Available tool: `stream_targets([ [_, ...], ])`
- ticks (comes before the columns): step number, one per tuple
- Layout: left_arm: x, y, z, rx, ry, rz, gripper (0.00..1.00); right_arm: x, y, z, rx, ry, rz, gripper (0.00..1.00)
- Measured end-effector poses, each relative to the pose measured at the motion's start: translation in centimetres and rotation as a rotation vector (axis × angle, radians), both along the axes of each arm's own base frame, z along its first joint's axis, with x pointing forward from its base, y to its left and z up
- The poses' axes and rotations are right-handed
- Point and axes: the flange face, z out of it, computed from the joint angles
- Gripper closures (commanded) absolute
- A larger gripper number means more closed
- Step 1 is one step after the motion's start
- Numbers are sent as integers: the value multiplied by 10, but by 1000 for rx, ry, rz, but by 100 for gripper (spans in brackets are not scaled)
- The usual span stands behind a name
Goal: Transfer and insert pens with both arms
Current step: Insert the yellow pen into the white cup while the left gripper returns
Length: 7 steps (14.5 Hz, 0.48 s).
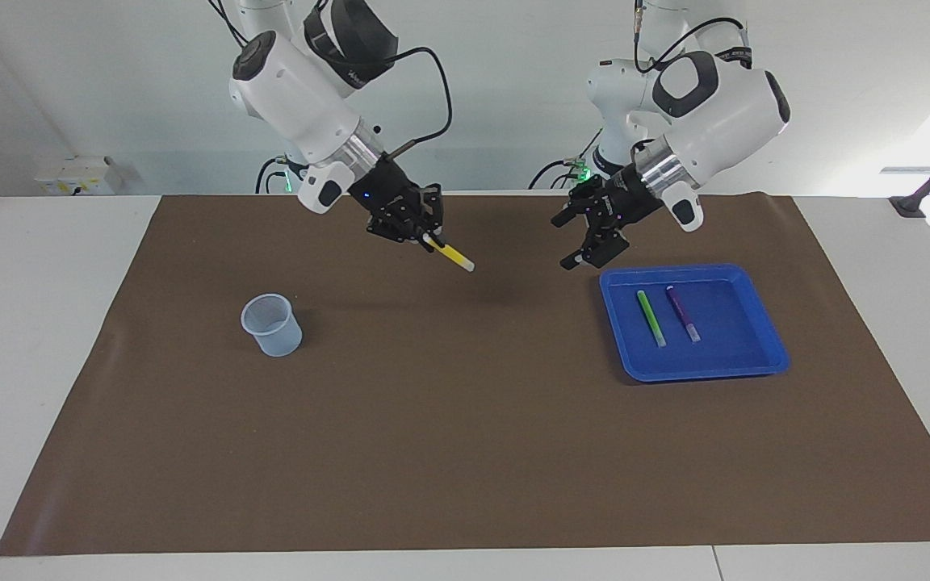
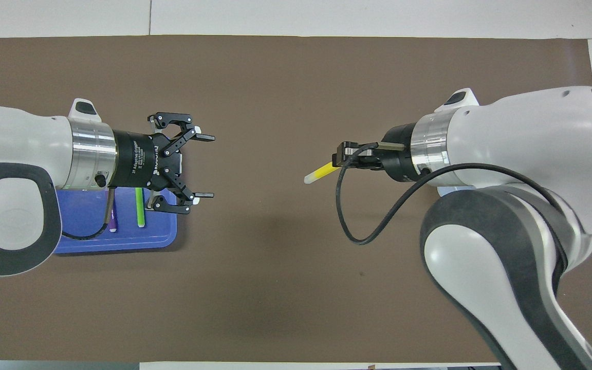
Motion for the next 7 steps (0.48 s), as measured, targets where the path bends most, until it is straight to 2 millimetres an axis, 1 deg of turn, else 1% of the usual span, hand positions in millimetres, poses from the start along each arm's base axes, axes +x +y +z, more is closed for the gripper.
stream_targets([
  [3,4,49,-11,111,-90,-209,0,14,-59,6,-199,-49,93,100],
  [6,6,95,-22,214,-192,-455,0,23,-116,3,-339,-61,127,100],
  [7,6,107,-26,246,-225,-541,0,25,-129,1,-393,-66,136,100],
])
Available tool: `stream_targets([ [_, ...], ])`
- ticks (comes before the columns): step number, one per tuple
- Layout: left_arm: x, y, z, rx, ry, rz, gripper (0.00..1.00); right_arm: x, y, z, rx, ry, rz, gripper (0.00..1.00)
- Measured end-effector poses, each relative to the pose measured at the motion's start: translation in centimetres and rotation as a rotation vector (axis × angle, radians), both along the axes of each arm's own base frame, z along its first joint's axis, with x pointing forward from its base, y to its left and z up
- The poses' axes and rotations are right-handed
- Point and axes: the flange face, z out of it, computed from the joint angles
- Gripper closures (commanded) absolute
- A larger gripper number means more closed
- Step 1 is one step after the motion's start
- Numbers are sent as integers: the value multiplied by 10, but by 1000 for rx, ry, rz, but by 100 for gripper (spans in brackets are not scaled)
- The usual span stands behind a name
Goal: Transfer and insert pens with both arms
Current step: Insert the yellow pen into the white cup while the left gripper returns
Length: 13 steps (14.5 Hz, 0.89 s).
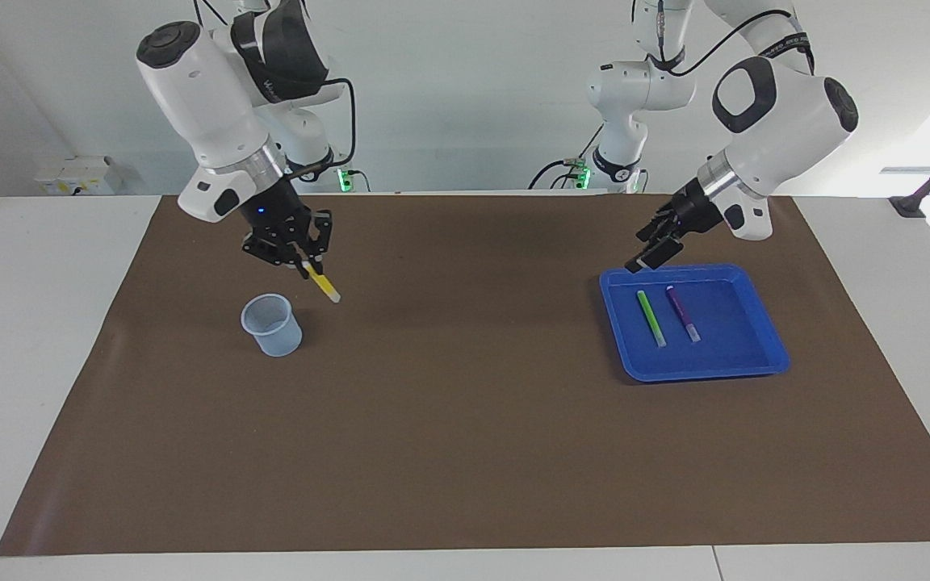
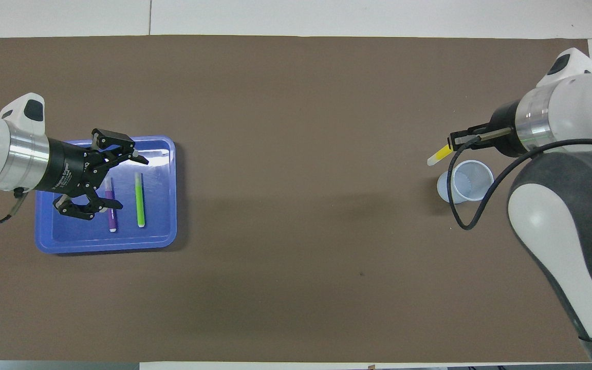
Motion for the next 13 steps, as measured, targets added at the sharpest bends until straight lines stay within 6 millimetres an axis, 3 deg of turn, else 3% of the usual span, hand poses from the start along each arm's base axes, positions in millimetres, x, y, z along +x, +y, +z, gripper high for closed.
stream_targets([
  [3,-3,28,-29,92,-61,-315,0,1,-26,-11,-100,17,7,100],
  [6,2,57,-67,148,-90,-588,0,-5,-52,-43,-109,83,-21,100],
  [9,6,66,-112,217,-129,-746,0,-12,-63,-69,-111,126,-34,100],
  [13,-6,71,-169,246,-193,-814,0,-22,-67,-105,-110,130,-41,100],
])
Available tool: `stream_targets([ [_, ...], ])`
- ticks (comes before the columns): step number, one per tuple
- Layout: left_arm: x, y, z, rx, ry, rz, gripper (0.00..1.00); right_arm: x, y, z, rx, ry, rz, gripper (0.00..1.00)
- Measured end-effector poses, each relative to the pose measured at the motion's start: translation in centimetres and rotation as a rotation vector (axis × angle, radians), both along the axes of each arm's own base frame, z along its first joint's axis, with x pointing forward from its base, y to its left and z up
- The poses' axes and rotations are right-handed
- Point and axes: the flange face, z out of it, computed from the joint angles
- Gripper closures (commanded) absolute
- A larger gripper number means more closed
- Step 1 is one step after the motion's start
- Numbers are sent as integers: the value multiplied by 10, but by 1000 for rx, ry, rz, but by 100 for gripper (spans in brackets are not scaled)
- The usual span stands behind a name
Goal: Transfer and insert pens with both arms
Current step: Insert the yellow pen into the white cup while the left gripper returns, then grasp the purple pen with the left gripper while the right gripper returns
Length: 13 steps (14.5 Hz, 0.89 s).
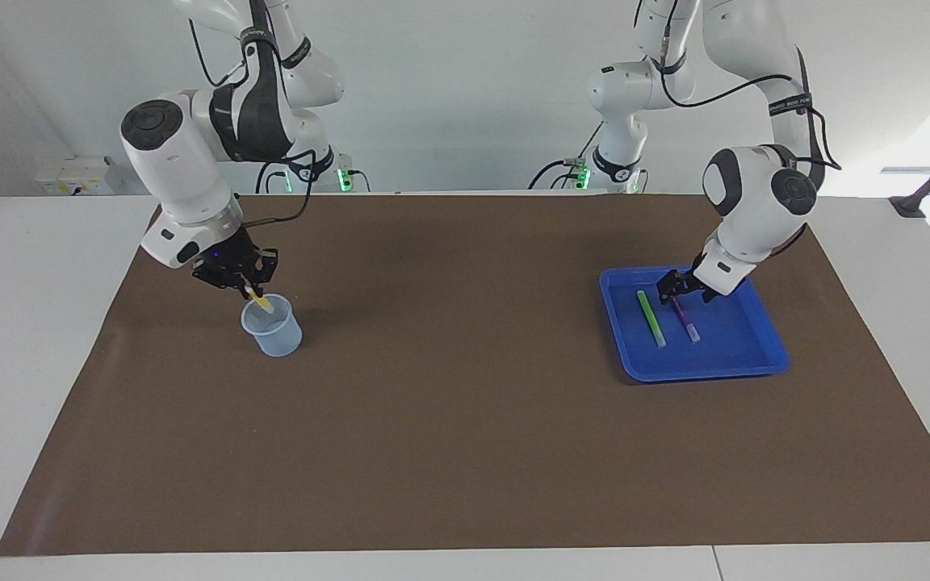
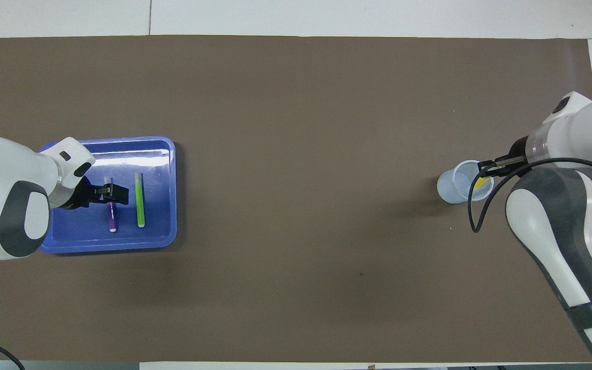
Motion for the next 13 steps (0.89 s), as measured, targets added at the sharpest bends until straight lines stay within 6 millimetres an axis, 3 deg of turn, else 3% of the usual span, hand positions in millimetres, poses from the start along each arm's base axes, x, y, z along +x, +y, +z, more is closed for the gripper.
stream_targets([
  [1,-2,0,-7,1,-9,-3,2,-3,-1,-7,0,6,-1,100],
  [2,-3,1,-12,3,-15,-6,4,-5,-1,-15,0,9,-2,91],
  [3,-4,1,-14,6,-22,-8,5,-7,-2,-20,0,10,-3,75],
  [4,-3,3,-16,8,-25,-7,7,-8,-3,-23,0,11,-5,56],
  [5,-3,5,-17,10,-28,-8,9,-9,-3,-23,0,12,-5,14],
  [6,-2,7,-19,18,-33,-16,10,-9,-3,-22,0,11,-5,0],
  [8,0,10,-22,30,-41,-25,15,-9,-2,-14,1,-5,3,0],
  [10,2,11,-28,32,-43,-28,20,-2,7,13,3,-45,33,0],
  [13,3,11,-35,47,-42,-48,34,4,49,63,109,-85,58,0],
])
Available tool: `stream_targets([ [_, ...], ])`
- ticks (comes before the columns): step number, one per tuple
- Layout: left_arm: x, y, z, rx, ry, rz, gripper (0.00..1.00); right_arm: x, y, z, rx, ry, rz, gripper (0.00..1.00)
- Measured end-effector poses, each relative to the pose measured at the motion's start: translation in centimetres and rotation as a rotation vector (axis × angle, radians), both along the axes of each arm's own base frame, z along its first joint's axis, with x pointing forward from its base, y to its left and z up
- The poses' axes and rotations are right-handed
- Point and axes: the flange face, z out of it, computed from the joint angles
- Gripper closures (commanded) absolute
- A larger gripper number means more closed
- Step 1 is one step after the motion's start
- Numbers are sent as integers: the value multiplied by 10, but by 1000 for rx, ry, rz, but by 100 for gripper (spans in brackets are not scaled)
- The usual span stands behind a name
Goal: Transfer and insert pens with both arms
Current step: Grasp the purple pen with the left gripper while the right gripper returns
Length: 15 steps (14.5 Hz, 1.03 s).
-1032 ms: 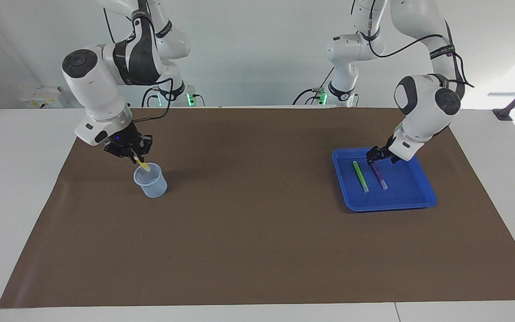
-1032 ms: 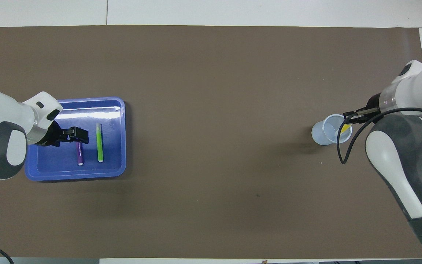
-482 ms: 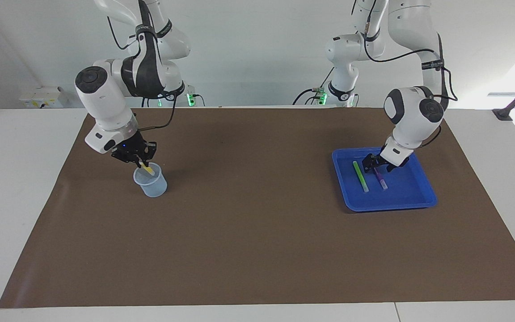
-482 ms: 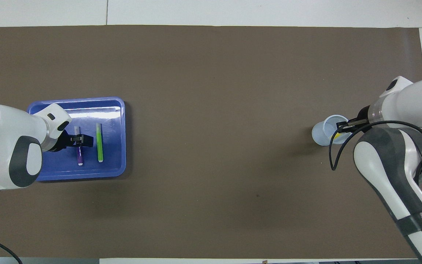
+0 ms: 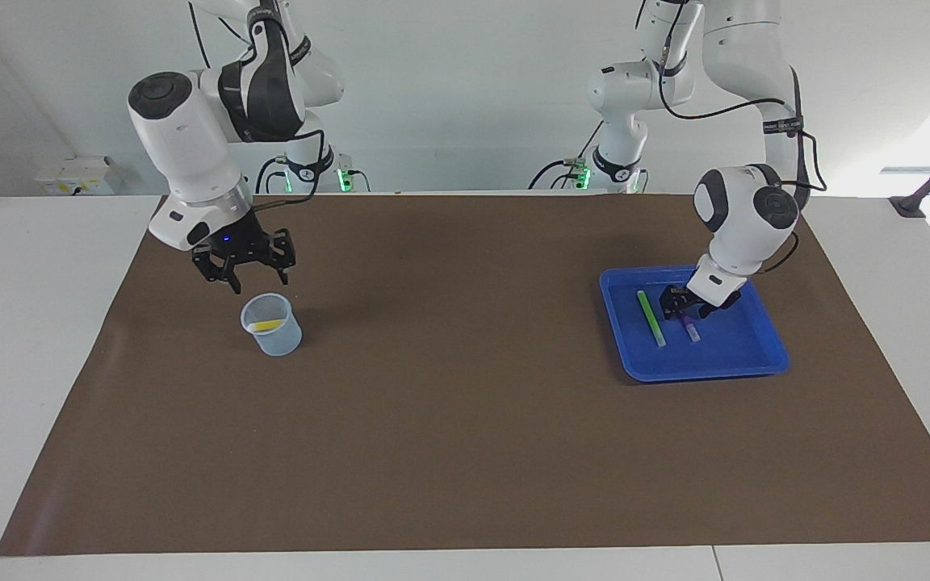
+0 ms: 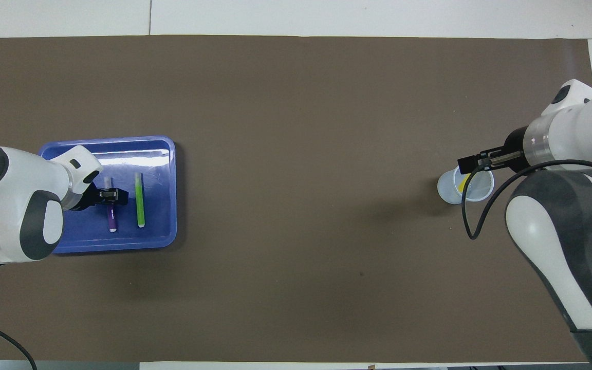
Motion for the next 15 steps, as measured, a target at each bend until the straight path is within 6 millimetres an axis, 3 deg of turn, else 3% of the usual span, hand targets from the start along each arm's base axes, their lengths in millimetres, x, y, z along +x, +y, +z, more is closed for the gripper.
stream_targets([
  [3,0,0,0,5,-3,-7,70,0,31,17,270,17,-87,0],
  [5,2,0,2,5,-9,-8,100,1,50,25,394,43,-188,0],
  [8,2,-1,3,5,-11,-10,100,1,104,43,510,52,-347,0],
  [12,2,4,4,5,-6,-2,100,-16,184,51,581,77,-534,0],
  [15,12,13,23,5,70,20,100,-23,209,50,610,77,-590,0],
])
